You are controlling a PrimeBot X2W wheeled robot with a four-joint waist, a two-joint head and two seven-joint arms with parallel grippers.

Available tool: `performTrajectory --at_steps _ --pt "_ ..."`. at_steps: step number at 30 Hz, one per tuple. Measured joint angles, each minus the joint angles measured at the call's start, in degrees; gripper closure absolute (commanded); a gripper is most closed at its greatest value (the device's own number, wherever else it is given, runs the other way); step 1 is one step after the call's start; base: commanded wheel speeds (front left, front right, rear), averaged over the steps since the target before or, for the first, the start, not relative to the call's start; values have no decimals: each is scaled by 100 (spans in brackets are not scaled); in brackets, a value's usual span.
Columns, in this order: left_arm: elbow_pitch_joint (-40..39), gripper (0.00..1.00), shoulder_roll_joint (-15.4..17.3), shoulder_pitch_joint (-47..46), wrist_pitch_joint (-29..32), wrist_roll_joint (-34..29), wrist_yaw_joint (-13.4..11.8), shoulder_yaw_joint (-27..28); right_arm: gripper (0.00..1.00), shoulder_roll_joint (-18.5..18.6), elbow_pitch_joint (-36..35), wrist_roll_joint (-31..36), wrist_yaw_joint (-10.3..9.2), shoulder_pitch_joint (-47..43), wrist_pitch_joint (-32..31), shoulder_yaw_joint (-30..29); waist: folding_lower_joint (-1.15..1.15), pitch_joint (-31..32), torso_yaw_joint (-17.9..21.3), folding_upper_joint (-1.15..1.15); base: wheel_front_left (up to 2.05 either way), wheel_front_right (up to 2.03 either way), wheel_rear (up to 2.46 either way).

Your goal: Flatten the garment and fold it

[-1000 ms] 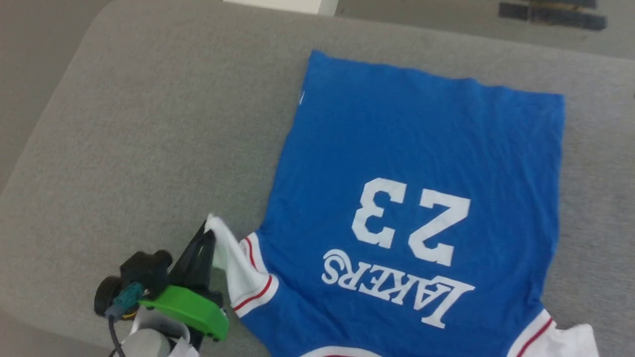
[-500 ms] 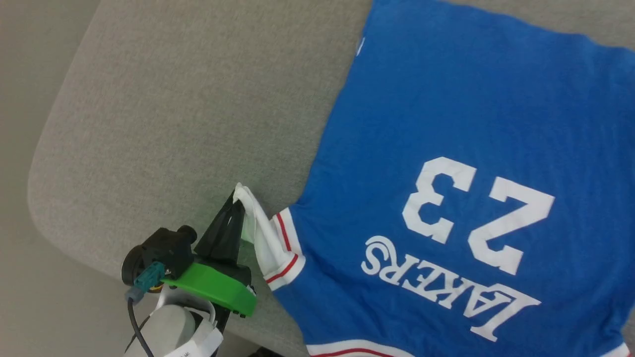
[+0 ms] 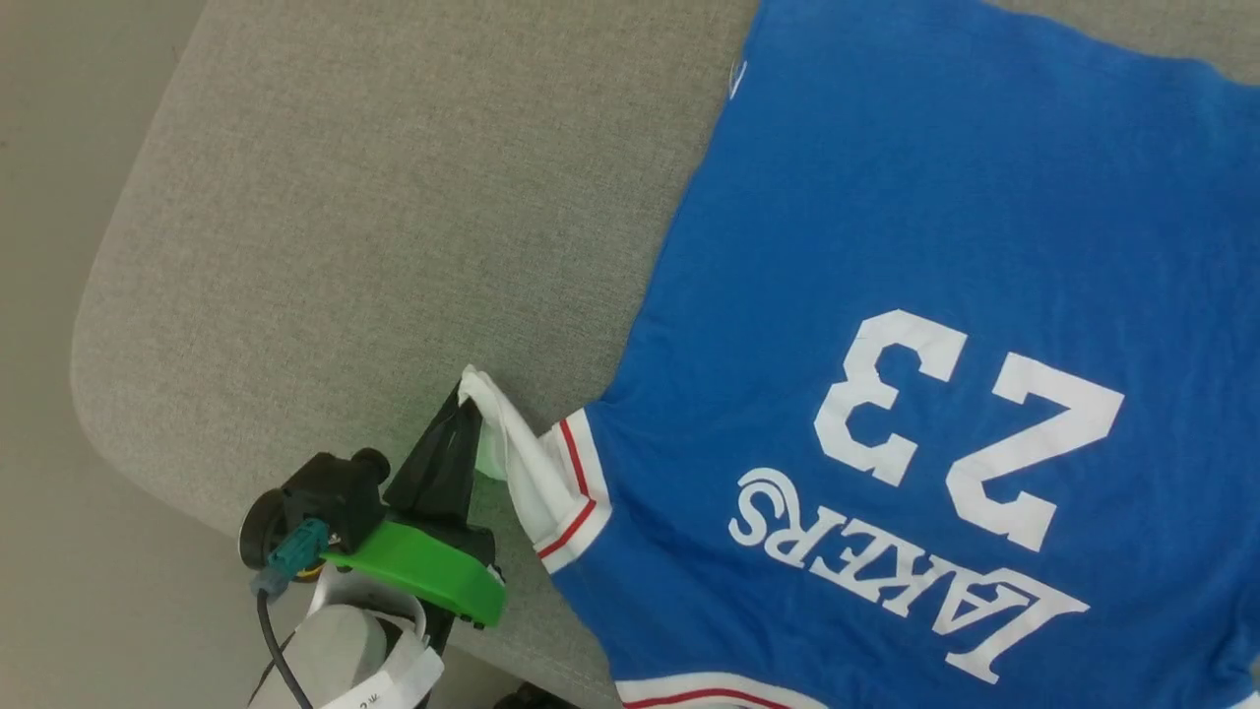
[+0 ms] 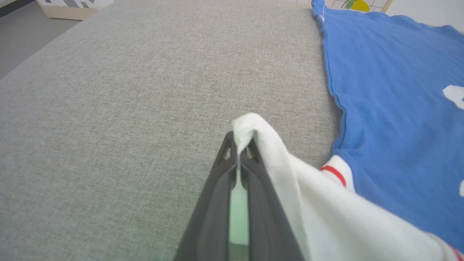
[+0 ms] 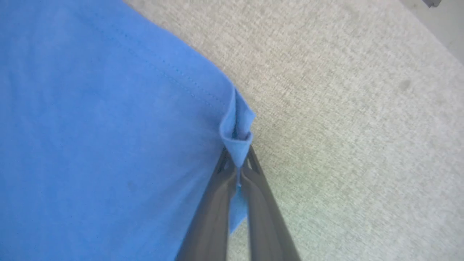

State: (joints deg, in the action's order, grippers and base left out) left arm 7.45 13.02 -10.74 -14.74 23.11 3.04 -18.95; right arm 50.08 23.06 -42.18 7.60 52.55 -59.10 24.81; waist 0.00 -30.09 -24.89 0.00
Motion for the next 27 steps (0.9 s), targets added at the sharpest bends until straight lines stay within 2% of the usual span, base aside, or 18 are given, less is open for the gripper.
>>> performTrajectory --at_steps 9,14,21,27 --pt "53 100 87 296 0 -86 23 187 100 -125 -111 -279 -2 -205 730 474 0 632 190 0 0 0 0" --pt "38 100 224 638 11 -76 -59 289 100 167 -631 -578 -2 -244 1120 835 0 1089 367 0 0 0 0" --pt "-112 100 442 1104 111 20 -214 492 100 1014 -1568 -1074 -2 -873 1536 1179 0 1621 802 0 0 0 0" --pt "-304 100 575 1318 233 27 -283 526 100 2017 -2116 -1444 -3 -2108 1853 1376 0 1972 1244 0 0 0 0"
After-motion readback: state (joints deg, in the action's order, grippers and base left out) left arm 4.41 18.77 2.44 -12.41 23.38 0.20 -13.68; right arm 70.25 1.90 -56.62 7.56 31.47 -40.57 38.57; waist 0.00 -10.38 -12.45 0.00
